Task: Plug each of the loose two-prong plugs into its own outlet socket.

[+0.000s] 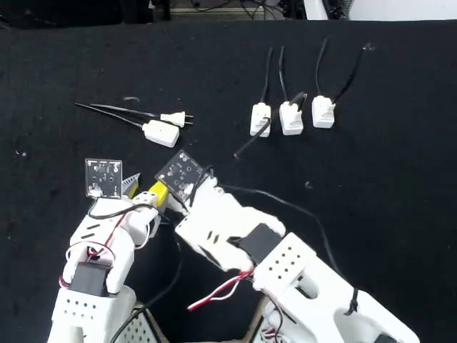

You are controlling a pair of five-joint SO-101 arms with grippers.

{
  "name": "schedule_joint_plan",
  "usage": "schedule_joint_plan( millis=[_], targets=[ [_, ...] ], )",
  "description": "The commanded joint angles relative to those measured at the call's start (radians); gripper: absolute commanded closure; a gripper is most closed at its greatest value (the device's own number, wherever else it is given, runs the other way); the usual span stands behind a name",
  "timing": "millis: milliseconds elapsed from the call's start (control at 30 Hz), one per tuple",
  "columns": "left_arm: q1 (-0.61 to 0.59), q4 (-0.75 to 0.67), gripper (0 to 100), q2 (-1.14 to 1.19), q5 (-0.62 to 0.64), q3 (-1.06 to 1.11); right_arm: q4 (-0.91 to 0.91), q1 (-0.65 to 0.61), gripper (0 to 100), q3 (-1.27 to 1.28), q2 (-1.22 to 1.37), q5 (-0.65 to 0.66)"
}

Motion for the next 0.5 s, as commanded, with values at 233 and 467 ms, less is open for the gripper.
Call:
schedule_joint_plan(
  millis=[233,467],
  targets=[
    [0.010,-0.012,81,-0.003,-0.014,-0.001,-0.017,-0.025,98.8,0.008,-0.179,-0.074],
    [0.010,-0.012,81,-0.003,-0.014,-0.001,-0.018,-0.025,98.8,0.062,-0.292,-0.074]
  ],
)
